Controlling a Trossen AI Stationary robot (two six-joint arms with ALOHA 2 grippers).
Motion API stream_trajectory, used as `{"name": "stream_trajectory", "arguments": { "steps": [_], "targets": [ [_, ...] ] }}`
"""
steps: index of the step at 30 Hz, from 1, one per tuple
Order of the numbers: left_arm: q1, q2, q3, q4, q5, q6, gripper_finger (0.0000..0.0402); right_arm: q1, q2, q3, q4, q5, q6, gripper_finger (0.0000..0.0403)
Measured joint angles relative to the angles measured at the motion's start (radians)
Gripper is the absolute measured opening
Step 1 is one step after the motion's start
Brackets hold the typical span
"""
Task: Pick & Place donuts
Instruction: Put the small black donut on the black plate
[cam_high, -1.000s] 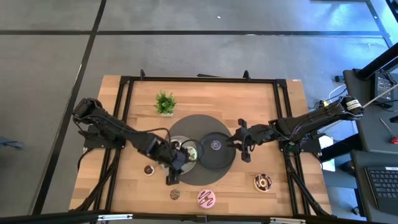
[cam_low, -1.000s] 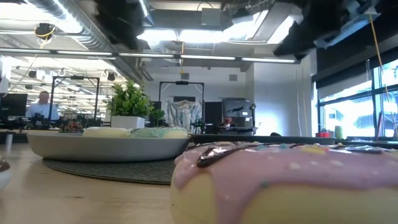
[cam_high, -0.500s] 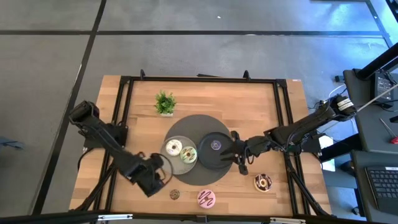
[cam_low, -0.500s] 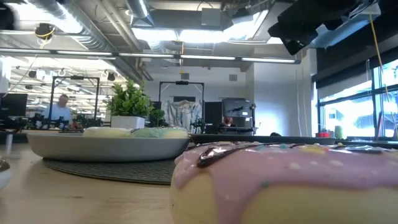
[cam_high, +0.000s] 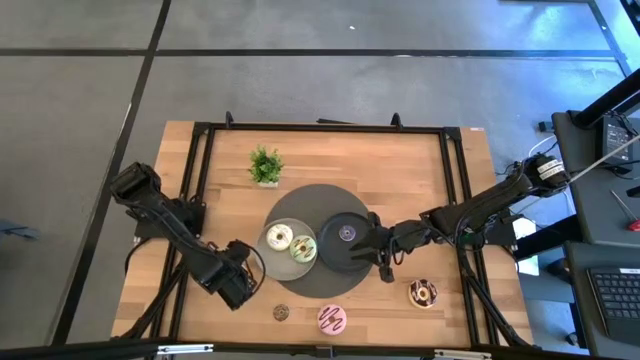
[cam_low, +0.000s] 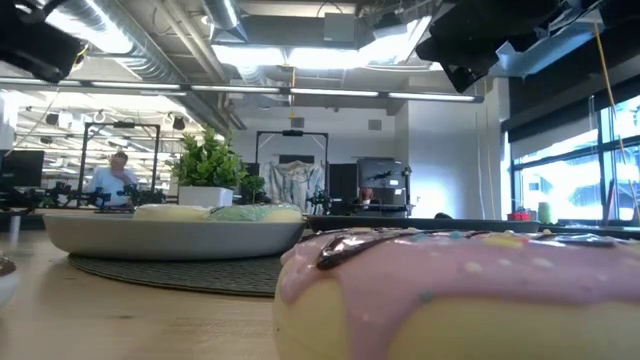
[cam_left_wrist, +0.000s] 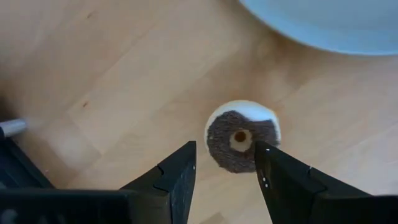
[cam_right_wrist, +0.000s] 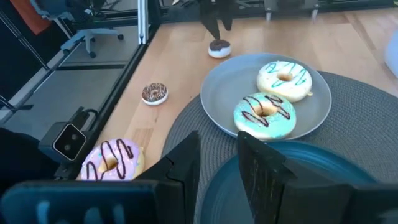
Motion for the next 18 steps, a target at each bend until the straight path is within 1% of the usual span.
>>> {"name": "stream_trajectory", "arguments": {
  "steps": [4, 12, 18],
  "targets": [
    [0.002, 0.0, -0.035, 0.035, 0.039, -0.004, 0.0146, 0.0, 0.0, 0.0, 0.0, 0.0, 0.0, 0.0108],
    [0.002, 0.0, -0.071, 0.075, 0.04, -0.03, 0.0106, 0.0, 0.0, 0.0, -0.001, -0.001, 0.0, 0.0108],
    [0.003, 0.0, -0.099, 0.144, 0.042, -0.035, 0.0073, 0.0, 0.0, 0.0, -0.006, -0.001, 0.0, 0.0108]
  ]
}}
